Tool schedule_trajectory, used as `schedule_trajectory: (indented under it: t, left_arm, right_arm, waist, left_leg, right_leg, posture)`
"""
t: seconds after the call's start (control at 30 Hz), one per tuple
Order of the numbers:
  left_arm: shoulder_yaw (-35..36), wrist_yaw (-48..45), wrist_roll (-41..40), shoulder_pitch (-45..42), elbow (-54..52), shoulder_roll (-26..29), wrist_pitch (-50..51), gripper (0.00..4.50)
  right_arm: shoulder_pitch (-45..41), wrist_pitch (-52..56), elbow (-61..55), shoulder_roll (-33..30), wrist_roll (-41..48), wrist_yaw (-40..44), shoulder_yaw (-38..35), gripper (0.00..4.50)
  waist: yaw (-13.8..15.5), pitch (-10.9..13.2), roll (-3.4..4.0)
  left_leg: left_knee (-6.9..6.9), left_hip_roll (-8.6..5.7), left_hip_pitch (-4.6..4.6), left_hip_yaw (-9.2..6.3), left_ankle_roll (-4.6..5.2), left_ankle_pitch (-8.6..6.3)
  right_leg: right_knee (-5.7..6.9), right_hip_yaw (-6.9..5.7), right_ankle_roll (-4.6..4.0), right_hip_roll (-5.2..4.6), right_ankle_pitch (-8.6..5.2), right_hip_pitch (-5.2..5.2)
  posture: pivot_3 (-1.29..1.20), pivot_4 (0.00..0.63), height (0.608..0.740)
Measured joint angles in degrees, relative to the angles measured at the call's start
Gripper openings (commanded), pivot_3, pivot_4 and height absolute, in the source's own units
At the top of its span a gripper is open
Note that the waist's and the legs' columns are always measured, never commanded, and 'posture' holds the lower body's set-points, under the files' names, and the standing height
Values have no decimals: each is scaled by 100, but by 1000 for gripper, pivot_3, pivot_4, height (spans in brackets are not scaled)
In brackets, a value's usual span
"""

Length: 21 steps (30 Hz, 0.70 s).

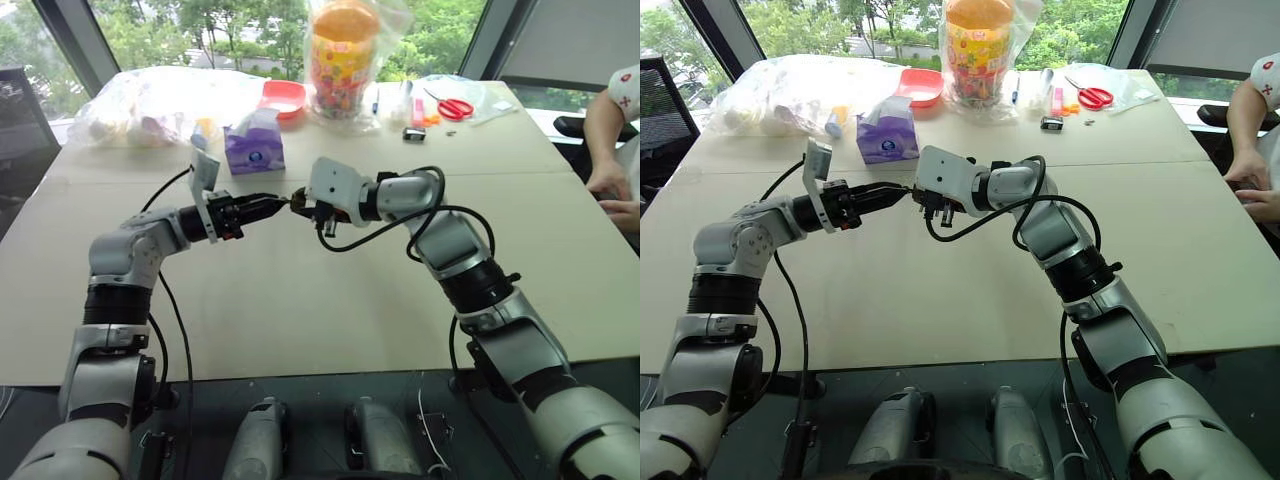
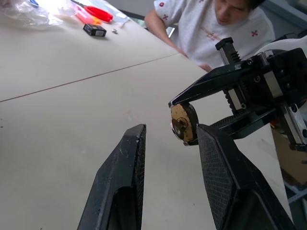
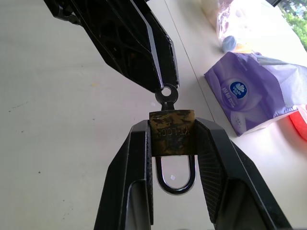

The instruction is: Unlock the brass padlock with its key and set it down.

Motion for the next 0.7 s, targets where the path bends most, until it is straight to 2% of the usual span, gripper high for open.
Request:
schedule_trajectory:
  t: [0.17,0.27,0.33,0.7]
  left_arm:
    - [2,-39,5,-13,87,-45,-45,1674]
    - [2,-45,5,-13,103,-71,-56,822]
    - [2,-84,-2,-19,100,-88,-66,37]
    - [-149,-170,288,-28,102,-115,-374,37]
  right_arm:
    - [33,61,-124,1,2,-35,5,695]
    - [33,71,-147,8,3,-35,11,695]
    - [43,104,-148,7,-1,-43,20,695]
    - [91,187,-148,-4,-4,-42,35,695]
  waist:
    - [2,0,0]
    - [1,0,0]
    - [4,0,0]
    - [13,0,0]
  left_leg:
    - [0,0,0,0,0,0]
    - [0,0,0,0,0,0]
    - [0,0,0,0,0,0]
    - [0,0,0,0,0,0]
  right_leg:
    - [0,0,0,-1,0,0]
    - [0,0,0,0,0,0]
    - [0,0,0,0,0,0]
    - [0,0,0,0,0,0]
  posture:
    - [0,150,740]
    - [0,150,740]
    - [0,150,740]
    - [0,150,740]
